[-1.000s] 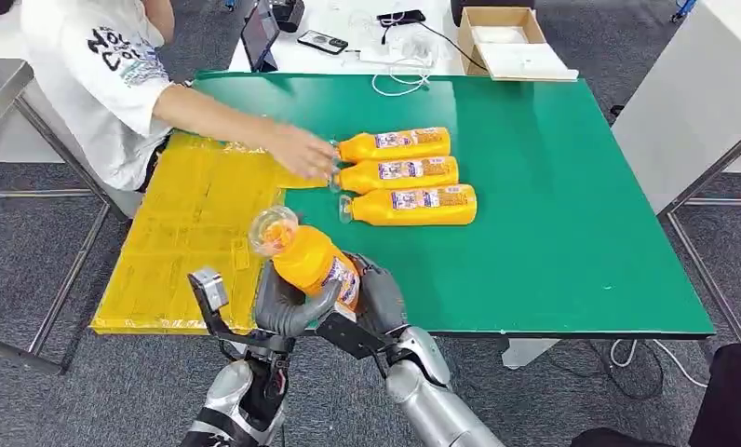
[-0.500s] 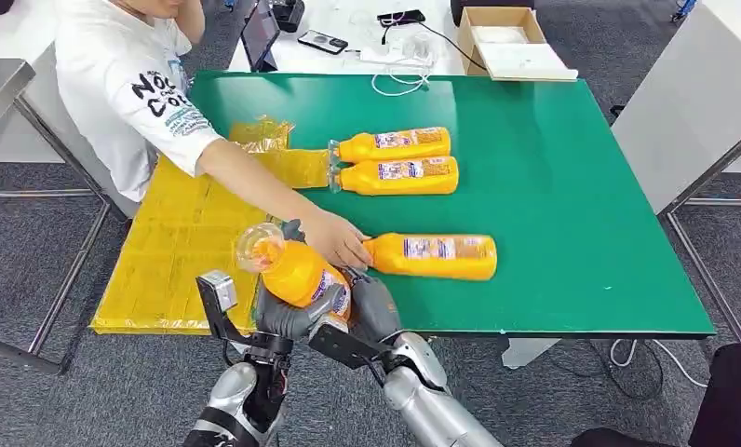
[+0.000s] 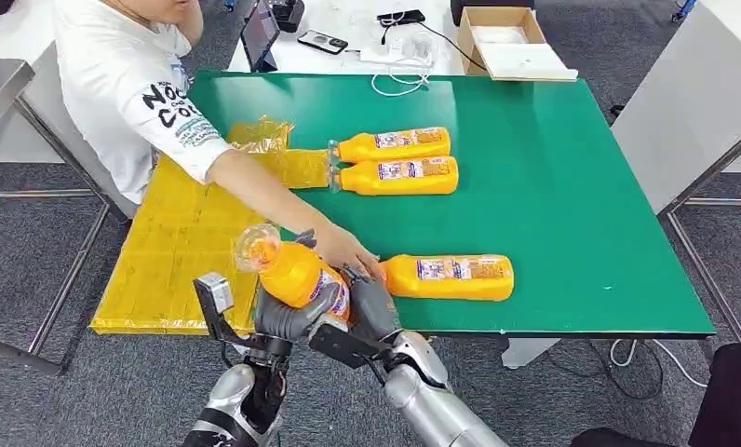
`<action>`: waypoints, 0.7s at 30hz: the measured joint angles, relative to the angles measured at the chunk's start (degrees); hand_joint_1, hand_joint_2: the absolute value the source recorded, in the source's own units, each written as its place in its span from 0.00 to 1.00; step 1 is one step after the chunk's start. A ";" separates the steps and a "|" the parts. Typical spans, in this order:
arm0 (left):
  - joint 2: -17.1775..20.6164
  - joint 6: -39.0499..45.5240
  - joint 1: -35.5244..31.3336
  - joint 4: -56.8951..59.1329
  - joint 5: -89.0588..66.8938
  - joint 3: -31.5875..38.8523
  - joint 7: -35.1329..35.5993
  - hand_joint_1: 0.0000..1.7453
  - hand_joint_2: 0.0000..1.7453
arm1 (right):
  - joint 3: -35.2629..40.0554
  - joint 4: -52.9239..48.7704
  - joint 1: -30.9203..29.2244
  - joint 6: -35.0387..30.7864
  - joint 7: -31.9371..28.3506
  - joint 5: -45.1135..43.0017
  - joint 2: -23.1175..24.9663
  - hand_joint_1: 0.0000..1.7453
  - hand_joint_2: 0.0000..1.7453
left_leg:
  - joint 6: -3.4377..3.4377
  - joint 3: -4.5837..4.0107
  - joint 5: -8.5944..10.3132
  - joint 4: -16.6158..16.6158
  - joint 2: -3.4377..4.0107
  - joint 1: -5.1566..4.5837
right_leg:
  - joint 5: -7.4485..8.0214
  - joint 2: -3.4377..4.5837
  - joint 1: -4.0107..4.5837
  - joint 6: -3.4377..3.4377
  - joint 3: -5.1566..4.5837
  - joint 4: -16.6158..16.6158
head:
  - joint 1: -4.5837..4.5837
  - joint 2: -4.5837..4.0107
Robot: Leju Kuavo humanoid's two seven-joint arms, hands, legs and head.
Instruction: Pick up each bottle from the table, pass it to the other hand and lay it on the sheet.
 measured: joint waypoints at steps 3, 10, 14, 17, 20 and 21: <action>-0.02 -1.25 0.10 0.00 1.73 0.50 0.57 1.00 1.00 | 0.39 0.17 -0.18 -0.04 0.02 -0.11 -0.15 0.00 1.00 | 0.00 0.00 0.00 0.00 0.00 0.00 | 0.00 0.00 0.00 0.00 0.00 0.00 | -0.02 0.00; -0.02 -2.08 0.13 0.00 3.04 0.83 1.12 1.00 1.00 | 0.57 0.77 -0.20 -1.31 1.09 0.44 0.02 0.00 0.00 | 0.00 0.00 0.00 0.00 0.00 0.00 | 0.00 0.00 0.00 0.00 0.00 0.00 | -0.02 0.00; -0.02 -2.10 0.16 -0.13 3.06 0.83 1.12 1.00 1.00 | 0.57 1.03 -0.20 -2.47 1.53 0.20 0.35 0.00 0.00 | 0.00 0.00 0.00 0.00 0.00 0.00 | 0.00 0.00 0.00 0.00 0.00 0.00 | -0.02 0.00; -0.04 -1.99 0.15 -0.20 3.06 0.96 0.96 1.00 1.00 | 0.50 1.03 -0.19 -2.47 1.22 -0.79 0.39 0.00 0.00 | 0.00 0.00 0.00 0.00 0.00 0.00 | 0.00 0.00 0.00 0.00 0.00 0.00 | -0.02 0.00; -0.07 -0.09 0.12 -0.37 1.99 1.12 -0.09 1.00 1.00 | 0.28 0.70 0.01 -2.45 0.44 -1.71 0.37 0.00 0.00 | 0.00 0.00 0.00 0.00 0.00 0.00 | 0.00 0.00 0.00 0.00 0.00 0.00 | -0.02 0.00; -0.07 1.25 0.07 -0.50 1.13 1.12 -0.87 1.00 1.00 | 0.15 0.13 0.22 -2.45 -0.04 -2.14 0.37 0.00 0.00 | 0.00 0.00 0.00 0.00 0.00 0.00 | 0.00 0.00 0.00 0.00 -0.01 0.00 | 0.00 0.00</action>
